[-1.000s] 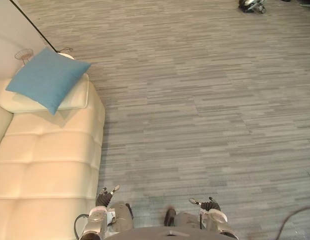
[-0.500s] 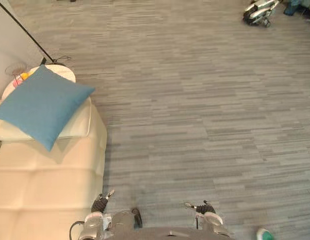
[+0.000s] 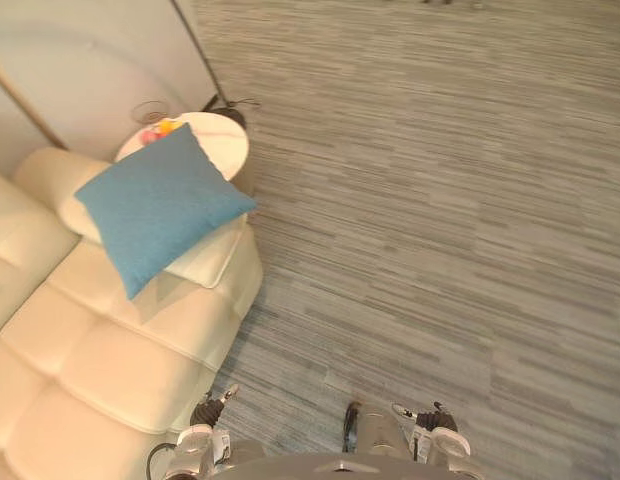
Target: Pick up cushions and gather them together orderly.
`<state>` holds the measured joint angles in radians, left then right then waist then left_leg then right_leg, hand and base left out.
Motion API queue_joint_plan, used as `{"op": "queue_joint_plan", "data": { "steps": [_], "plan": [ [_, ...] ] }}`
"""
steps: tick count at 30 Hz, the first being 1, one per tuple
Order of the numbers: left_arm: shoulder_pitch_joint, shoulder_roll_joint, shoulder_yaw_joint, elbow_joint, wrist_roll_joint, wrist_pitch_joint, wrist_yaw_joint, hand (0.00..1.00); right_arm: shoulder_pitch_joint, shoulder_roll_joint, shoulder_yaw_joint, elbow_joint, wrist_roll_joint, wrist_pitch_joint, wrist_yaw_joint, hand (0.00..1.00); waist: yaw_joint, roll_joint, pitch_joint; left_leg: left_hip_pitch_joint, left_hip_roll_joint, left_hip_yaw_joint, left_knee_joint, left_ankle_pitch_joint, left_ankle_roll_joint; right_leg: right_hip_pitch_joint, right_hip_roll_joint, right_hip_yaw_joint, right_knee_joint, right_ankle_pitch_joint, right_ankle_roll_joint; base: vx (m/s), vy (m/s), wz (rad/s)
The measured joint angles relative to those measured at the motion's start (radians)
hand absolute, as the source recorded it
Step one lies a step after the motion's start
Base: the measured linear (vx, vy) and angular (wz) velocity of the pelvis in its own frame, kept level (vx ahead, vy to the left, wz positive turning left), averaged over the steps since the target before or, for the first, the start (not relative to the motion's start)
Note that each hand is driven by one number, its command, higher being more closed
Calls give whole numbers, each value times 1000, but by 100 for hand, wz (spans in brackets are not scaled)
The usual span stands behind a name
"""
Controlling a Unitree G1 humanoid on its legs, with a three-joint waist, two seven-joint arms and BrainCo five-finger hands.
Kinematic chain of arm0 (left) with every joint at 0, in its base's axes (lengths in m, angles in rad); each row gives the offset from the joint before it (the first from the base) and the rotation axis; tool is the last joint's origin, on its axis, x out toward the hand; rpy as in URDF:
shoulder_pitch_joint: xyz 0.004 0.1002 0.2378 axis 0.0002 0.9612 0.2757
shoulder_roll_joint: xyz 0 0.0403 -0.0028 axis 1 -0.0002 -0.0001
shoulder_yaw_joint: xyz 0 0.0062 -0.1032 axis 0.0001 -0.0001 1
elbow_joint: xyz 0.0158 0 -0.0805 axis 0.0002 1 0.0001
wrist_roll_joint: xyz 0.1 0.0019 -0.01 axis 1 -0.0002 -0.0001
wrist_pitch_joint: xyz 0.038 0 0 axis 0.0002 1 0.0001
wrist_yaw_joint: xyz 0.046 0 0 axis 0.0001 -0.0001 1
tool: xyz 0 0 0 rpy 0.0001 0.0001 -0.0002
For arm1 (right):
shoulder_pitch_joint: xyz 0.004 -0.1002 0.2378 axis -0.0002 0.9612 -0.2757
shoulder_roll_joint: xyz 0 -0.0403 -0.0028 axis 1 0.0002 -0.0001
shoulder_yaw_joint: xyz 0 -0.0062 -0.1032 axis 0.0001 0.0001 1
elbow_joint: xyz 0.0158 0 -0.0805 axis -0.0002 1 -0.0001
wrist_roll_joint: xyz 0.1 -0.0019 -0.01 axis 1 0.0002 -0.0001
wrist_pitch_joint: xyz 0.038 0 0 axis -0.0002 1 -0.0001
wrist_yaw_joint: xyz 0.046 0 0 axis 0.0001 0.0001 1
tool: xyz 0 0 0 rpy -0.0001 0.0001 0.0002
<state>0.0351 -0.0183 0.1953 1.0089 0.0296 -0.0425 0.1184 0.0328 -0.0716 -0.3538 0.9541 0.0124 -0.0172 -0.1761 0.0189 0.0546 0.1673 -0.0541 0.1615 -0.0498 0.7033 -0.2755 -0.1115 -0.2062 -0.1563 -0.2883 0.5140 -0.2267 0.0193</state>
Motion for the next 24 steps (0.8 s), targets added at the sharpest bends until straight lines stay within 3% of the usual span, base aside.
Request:
{"op": "queue_joint_plan", "data": {
  "steps": [3,6,7,9,10,11,14,16,19,21,22,23,24],
  "plan": [
    [7,1,-1,-45,-10,-1,1,0,4,19,34,3,0,1,1,0,23,-8,5,-115,60,157,142,-6,13,142,-2,-99,-89,-15,-7,270,-221,83],
    [7,1,-2,-56,-26,-2,0,0,3,33,32,-4,1,2,2,0,33,-8,5,-171,58,282,-10,-8,28,205,-10,-164,-149,-11,1,199,-73,58],
    [5,1,-2,-55,-26,-1,1,0,4,34,30,-6,1,3,1,0,32,-9,5,-182,47,328,-105,6,44,221,-15,-191,-166,-7,7,177,23,65],
    [5,-1,-6,-52,-27,-1,1,0,5,32,21,-6,1,5,0,0,33,-6,3,-178,12,376,-323,147,58,249,-13,-222,-192,-9,43,228,67,58],
    [-2,8,-4,-51,-28,-1,0,0,4,39,18,1,1,10,0,0,40,-27,8,-154,-17,382,-367,197,97,263,-29,-214,-201,-6,60,293,96,46],
    [-2,28,-7,-51,-28,-2,1,0,2,62,26,0,1,13,0,0,38,-60,5,-130,-53,379,-424,218,111,286,-28,-206,-272,24,68,287,93,37],
    [-9,39,-7,-52,-31,-4,-1,0,-11,80,35,5,1,15,1,0,60,-82,5,-126,-68,381,-426,217,118,340,-5,-181,-397,100,76,167,41,11],
    [-7,46,-7,-41,-31,-4,-1,0,-10,79,35,7,1,14,2,0,61,-84,4,-95,-87,379,-431,207,132,372,-21,-158,-397,117,84,134,54,10],
    [-7,42,-3,-13,-31,-4,-2,0,-4,68,36,16,-2,15,3,0,53,-78,1,-45,-115,366,-477,158,133,339,-62,-143,-244,85,119,73,94,7],
    [1,46,-7,-6,-29,0,-2,0,4,60,37,9,-4,16,9,0,37,-73,-2,7,-143,347,-516,152,136,230,-141,-90,52,80,110,49,71,34],
    [8,55,-13,-7,-29,-1,-4,0,13,63,37,6,-4,12,19,0,28,-86,-5,27,-158,333,-518,148,145,172,-173,-55,200,78,97,83,68,47],
    [11,61,-13,-8,-29,-1,-5,0,20,63,39,7,-6,12,22,0,27,-88,-6,32,-163,326,-518,146,150,151,-176,-43,244,71,95,114,28,51],
    [14,72,-13,-8,-29,0,-11,0,28,64,58,10,-9,12,23,0,26,-106,-16,49,-169,304,-519,146,163,119,-173,-27,304,45,95,132,-21,52]
  ]
}}
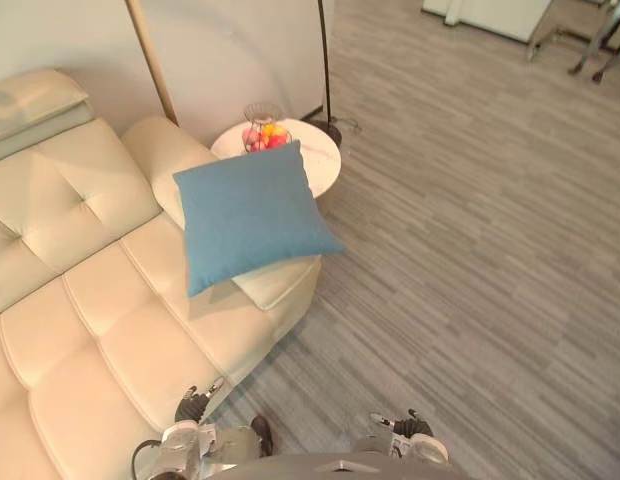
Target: Pick up cushions and gather them together orderly.
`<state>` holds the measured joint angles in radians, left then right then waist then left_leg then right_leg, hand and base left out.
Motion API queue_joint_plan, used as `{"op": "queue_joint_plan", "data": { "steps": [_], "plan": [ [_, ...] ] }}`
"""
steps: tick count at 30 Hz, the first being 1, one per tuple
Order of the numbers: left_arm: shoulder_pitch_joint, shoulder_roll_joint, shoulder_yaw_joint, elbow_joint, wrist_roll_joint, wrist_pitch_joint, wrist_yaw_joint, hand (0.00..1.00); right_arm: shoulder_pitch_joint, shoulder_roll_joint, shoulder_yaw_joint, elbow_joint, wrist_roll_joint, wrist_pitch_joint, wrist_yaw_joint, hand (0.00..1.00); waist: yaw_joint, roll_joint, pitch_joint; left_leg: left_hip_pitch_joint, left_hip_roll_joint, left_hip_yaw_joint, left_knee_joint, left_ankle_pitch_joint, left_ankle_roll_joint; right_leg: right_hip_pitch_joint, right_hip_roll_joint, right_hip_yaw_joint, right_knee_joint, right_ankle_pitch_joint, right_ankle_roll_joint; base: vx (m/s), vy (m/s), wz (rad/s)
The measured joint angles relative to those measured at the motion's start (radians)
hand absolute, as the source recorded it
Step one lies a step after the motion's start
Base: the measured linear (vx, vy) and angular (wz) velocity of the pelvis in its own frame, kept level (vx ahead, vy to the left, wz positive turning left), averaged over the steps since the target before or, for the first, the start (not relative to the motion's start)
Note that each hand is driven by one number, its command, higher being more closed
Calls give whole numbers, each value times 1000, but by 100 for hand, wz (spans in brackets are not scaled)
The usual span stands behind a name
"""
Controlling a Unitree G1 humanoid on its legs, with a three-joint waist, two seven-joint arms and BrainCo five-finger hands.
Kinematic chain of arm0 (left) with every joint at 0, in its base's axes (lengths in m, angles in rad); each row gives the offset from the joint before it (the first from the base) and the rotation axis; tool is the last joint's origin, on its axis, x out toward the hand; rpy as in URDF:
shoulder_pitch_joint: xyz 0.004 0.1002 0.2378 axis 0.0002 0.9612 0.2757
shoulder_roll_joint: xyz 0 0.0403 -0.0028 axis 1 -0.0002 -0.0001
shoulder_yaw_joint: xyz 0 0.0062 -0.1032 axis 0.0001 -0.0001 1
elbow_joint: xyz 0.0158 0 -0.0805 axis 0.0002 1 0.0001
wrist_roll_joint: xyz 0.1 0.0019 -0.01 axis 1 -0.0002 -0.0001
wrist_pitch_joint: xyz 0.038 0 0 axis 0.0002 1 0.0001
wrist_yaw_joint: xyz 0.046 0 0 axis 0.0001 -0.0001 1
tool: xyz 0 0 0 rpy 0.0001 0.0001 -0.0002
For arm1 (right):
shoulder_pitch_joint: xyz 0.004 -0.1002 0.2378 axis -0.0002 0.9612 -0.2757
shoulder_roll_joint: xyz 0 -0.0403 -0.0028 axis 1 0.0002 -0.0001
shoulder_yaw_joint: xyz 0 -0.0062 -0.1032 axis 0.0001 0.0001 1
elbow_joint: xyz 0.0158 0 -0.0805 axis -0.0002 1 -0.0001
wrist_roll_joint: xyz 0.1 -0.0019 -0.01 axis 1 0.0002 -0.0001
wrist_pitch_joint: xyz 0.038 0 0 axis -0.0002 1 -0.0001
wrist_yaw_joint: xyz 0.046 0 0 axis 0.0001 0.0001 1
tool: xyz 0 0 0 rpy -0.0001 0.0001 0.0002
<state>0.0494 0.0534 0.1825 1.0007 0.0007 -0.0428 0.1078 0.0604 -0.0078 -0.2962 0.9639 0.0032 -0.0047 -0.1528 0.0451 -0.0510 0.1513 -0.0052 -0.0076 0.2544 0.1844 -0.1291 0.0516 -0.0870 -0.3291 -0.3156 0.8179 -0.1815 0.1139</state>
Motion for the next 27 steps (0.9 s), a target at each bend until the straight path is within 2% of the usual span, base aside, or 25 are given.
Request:
{"op": "queue_joint_plan", "data": {
  "steps": [2,3,4,6,7,8,9,10,11,13,15,17,19,22,25,27],
  "plan": [
    [2,3,1,0,0,0,-5,0,0,0,11,-1,-1,-1,1,0,-4,-5,-1,31,1,-36,-14,0,0,-24,37,2,6,-56,-10,131,-67,62],
    [7,1,1,1,0,0,-6,0,-1,0,16,-1,-1,-4,1,0,-16,1,-1,45,14,-65,-18,2,-4,-37,83,4,-64,-88,-24,111,-124,63],
    [8,-1,2,2,0,0,-6,0,-2,0,17,-1,-1,-10,1,0,-18,8,0,47,30,-87,-19,0,-13,-48,120,7,-145,-96,-32,107,-138,61],
    [4,-4,3,2,0,0,-6,0,-4,0,17,-2,-1,-14,2,0,-18,15,2,44,55,-119,-24,-1,-34,-62,177,31,-310,-84,-39,87,-162,50],
    [2,-6,3,4,1,0,-6,0,-4,1,16,-3,1,-14,2,0,-18,14,2,40,67,-154,-31,-5,-58,-61,209,68,-492,-23,-43,99,-225,68],
    [2,-8,2,6,1,0,-6,0,-3,2,15,-3,2,-14,1,0,-21,10,3,39,67,-178,-31,-10,-71,-48,213,83,-553,61,-47,136,-316,66],
    [1,-10,3,8,2,0,-7,0,0,1,14,-3,1,-14,1,0,-22,7,1,43,65,-191,-32,-14,-81,-34,216,82,-566,106,-62,99,-243,64],
    [-4,-19,6,13,3,1,-7,0,-1,3,3,-4,1,-13,1,0,-22,7,-4,49,71,-212,-34,-13,-97,-23,226,64,-556,111,-80,188,-329,62],
    [0,-36,13,12,4,-1,-6,0,0,-6,-4,-5,-1,-13,1,0,-18,29,-5,54,92,-229,-55,-4,-118,-19,235,24,-548,80,-97,171,-246,55],
    [5,-51,13,12,4,0,-6,0,1,-8,-5,-12,-1,-14,1,0,-21,56,-12,60,112,-232,-69,3,-131,-6,248,-5,-547,64,-102,174,-199,43],
    [7,-63,15,10,5,-1,-7,0,4,-14,-12,-21,-5,-13,1,0,-19,70,-13,76,130,-227,-62,0,-140,31,260,-35,-546,49,-115,231,-178,50],
    [8,-65,28,2,4,-1,-8,0,13,-5,-22,-26,-6,-13,2,0,-15,66,-11,79,148,-219,-10,-18,-167,88,264,-76,-546,30,-125,180,-90,51],
    [4,-72,44,-11,3,-2,-9,0,14,2,-21,-41,-6,-12,1,0,-6,61,-9,29,154,-169,82,-28,-177,96,255,-77,-546,28,-128,114,-13,28],
    [0,-69,52,-16,3,-2,-6,0,11,6,-19,-50,-6,-13,2,0,8,56,-6,-12,147,-100,144,-26,-172,94,238,-73,-549,27,-126,59,22,9],
    [0,-62,50,-31,3,-2,-7,0,10,11,-16,-57,-6,-13,2,0,13,40,1,-10,133,-90,114,-17,-156,85,230,-73,-559,31,-118,13,44,10],
    [1,-61,50,-32,3,-2,-7,0,12,13,-16,-61,-6,-12,1,0,13,39,1,-5,131,-89,108,-15,-154,85,229,-72,-564,35,-114,-7,18,3]
  ]
}}
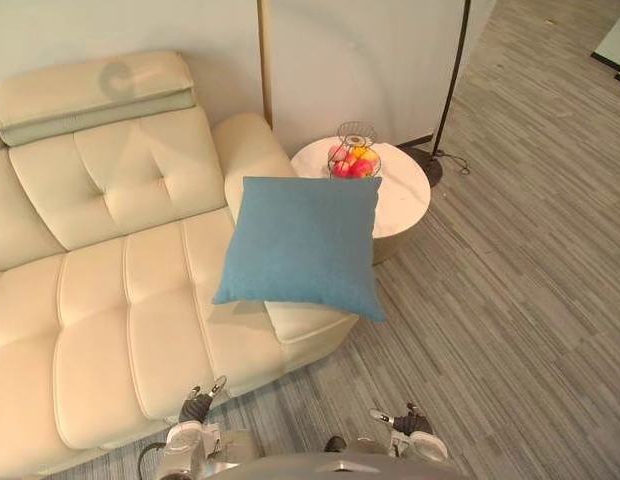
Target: Pick up cushions and gather them together orderly.
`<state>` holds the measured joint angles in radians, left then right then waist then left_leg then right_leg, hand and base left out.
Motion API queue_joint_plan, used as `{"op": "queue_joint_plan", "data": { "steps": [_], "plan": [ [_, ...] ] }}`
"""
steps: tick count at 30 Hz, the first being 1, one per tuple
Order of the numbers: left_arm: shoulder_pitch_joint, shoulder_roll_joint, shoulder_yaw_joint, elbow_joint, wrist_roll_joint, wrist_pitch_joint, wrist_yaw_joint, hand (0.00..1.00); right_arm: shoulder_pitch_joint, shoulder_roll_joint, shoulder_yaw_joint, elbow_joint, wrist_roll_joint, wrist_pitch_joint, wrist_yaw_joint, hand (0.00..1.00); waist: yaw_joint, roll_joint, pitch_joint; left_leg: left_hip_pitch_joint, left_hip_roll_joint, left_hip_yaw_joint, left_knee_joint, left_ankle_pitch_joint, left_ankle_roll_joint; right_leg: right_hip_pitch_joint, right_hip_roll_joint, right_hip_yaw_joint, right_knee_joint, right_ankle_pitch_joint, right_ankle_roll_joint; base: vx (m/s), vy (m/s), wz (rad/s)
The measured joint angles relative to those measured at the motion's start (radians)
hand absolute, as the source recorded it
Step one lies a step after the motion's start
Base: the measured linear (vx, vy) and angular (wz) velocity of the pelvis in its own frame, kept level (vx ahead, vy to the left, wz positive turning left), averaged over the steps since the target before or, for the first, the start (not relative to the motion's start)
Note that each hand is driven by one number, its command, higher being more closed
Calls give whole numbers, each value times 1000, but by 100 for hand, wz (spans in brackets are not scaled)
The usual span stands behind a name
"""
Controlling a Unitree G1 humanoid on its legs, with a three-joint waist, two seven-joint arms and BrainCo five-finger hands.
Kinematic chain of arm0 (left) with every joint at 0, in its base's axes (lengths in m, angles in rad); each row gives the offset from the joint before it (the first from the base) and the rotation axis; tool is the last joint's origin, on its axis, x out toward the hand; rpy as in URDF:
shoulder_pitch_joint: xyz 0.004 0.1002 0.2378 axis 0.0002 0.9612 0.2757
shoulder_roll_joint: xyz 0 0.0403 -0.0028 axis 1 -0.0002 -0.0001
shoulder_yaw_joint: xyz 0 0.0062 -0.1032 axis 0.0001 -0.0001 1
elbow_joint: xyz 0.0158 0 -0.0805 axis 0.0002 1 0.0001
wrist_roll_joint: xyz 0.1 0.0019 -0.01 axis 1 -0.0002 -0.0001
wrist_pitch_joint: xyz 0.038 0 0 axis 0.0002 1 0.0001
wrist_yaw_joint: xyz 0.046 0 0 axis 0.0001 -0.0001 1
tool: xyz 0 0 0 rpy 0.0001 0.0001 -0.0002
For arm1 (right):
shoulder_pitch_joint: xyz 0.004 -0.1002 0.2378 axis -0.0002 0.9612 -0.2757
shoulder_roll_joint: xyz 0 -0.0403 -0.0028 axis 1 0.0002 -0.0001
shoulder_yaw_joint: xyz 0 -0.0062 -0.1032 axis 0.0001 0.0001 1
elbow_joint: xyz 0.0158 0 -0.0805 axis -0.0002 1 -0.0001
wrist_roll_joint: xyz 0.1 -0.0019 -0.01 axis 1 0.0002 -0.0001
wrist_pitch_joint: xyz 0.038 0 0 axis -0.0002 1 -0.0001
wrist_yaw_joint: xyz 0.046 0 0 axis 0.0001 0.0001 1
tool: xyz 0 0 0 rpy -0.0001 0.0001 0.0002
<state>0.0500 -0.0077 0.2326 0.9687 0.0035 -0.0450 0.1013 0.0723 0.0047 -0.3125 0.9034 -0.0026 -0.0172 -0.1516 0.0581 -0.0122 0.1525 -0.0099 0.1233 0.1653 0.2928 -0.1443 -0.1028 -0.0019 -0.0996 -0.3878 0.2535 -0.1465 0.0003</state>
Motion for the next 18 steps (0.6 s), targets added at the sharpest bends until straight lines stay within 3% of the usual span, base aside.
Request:
{"op": "queue_joint_plan", "data": {
  "steps": [5,9,11,18],
  "plan": [
    [3,-1,-4,-1,0,0,0,0,7,4,27,-24,0,-1,0,0,4,0,0,21,-2,31,-22,20,29,1,9,47,-16,25,-2,-70,9,-22],
    [10,-6,-10,3,0,1,-1,0,8,3,28,-22,0,-1,-1,0,-5,12,-5,66,7,44,-135,21,28,0,50,79,-89,69,-2,-126,15,-26],
    [12,0,-10,3,0,1,-1,0,31,5,34,-22,0,0,-1,0,-3,-1,-12,80,4,62,-176,40,26,3,57,102,-135,104,7,-185,22,-27],
    [21,18,-57,10,0,1,1,0,45,-9,36,-33,2,0,-3,0,-7,1,-37,83,-27,74,-216,52,36,13,55,145,-230,182,17,-67,44,-15]
  ]
}}
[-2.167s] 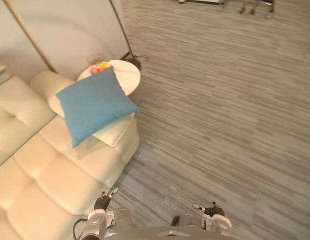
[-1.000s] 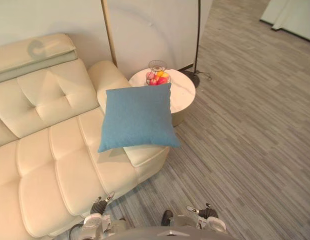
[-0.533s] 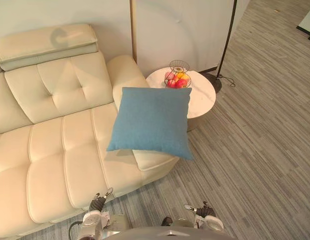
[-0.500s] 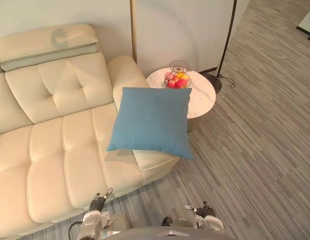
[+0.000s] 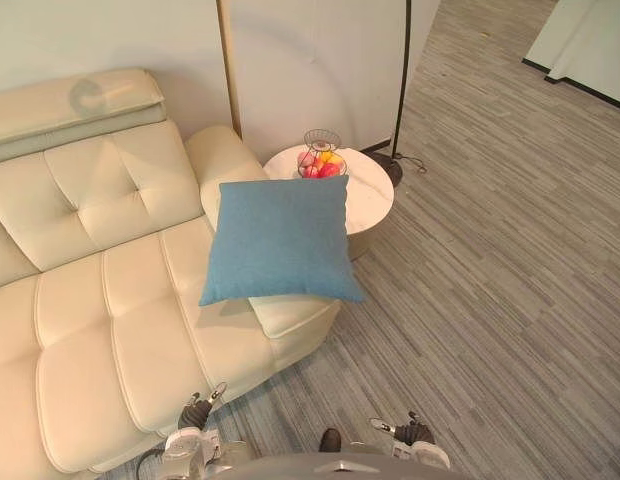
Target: Pick up cushions and gather them together orderly.
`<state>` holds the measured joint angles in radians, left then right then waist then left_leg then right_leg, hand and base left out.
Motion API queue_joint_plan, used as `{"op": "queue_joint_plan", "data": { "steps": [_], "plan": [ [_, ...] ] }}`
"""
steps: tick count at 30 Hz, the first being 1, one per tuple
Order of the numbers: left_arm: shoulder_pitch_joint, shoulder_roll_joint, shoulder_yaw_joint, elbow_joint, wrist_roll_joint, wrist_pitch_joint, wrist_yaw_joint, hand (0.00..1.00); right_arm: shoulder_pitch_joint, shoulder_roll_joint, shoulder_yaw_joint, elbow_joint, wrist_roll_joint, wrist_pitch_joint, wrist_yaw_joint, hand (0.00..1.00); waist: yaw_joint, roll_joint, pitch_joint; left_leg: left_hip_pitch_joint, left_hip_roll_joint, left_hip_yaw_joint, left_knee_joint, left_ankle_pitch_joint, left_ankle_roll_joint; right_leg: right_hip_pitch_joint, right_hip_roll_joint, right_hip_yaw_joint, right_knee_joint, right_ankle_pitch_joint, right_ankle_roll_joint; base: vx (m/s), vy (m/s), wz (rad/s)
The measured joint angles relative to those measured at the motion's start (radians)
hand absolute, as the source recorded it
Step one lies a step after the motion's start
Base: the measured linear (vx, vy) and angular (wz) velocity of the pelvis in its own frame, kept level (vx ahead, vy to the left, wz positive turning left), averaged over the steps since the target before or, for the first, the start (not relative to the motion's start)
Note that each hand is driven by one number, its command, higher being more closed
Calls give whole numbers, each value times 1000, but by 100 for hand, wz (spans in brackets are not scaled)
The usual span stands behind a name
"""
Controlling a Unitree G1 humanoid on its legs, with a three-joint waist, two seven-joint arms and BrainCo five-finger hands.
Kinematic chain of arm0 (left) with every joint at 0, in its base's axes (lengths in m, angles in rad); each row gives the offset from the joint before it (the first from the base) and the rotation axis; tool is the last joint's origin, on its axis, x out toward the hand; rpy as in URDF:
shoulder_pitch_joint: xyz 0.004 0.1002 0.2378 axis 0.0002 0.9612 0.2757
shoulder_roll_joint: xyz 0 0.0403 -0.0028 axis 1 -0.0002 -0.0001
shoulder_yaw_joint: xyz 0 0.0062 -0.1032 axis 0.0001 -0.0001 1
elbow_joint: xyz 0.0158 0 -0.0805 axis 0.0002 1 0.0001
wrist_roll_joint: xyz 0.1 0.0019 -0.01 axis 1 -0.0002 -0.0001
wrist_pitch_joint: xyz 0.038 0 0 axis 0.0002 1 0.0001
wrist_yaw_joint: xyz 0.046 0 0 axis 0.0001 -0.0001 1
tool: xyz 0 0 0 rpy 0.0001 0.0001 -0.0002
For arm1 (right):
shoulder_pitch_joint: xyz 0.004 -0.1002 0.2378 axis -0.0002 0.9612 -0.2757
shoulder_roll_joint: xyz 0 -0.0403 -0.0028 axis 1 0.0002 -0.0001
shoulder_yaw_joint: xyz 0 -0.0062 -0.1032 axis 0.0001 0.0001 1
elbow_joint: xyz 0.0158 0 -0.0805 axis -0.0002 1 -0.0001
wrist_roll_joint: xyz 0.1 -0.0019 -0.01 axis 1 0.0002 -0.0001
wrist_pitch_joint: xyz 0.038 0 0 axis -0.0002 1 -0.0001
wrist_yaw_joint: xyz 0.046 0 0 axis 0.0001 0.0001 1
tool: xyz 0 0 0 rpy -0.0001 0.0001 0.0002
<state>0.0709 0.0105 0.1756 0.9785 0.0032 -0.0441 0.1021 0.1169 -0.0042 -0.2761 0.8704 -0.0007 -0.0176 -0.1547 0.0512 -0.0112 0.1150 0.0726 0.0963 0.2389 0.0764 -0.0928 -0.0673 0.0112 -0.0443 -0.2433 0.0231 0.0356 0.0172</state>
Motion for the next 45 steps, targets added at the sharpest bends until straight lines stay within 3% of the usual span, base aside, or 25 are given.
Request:
{"op": "queue_joint_plan", "data": {
  "steps": [8,17,22,30,39,45],
  "plan": [
    [62,43,-21,-168,-22,0,9,0,53,-74,-58,-333,-9,-10,-13,0,-18,-3,-27,7,-42,-23,-27,14,16,1,-1,38,-54,45,3,21,46,-8],
    [-8,217,25,-341,-41,-9,50,0,-48,-218,-79,-452,-25,-27,-18,0,-28,-7,-31,-26,-53,-79,-28,20,26,-15,2,45,-103,82,-1,13,1,-3],
    [-52,226,22,-383,-42,-13,68,0,-95,-245,-25,-468,-25,-43,-2,0,-29,-8,-19,-61,-55,-86,-27,25,31,-50,0,46,-103,93,-2,-42,10,0],
    [-186,244,-4,-403,-49,-20,94,0,-231,-246,45,-461,-25,-45,-4,0,-31,-5,69,-126,-61,-95,-12,39,37,-106,-7,45,-103,117,-5,-35,13,1],
    [-572,345,-106,-358,-91,-43,152,0,-619,-323,190,-359,48,-45,-68,0,-17,4,232,-393,-61,-99,153,35,52,-315,-25,65,-57,180,-13,-120,42,0],
    [-684,359,-171,-328,-112,-43,155,0,-687,-321,247,-375,85,-45,-90,0,-8,7,259,-506,-46,-86,229,27,58,-429,-27,92,6,180,-13,-88,25,-7]
  ]
}}
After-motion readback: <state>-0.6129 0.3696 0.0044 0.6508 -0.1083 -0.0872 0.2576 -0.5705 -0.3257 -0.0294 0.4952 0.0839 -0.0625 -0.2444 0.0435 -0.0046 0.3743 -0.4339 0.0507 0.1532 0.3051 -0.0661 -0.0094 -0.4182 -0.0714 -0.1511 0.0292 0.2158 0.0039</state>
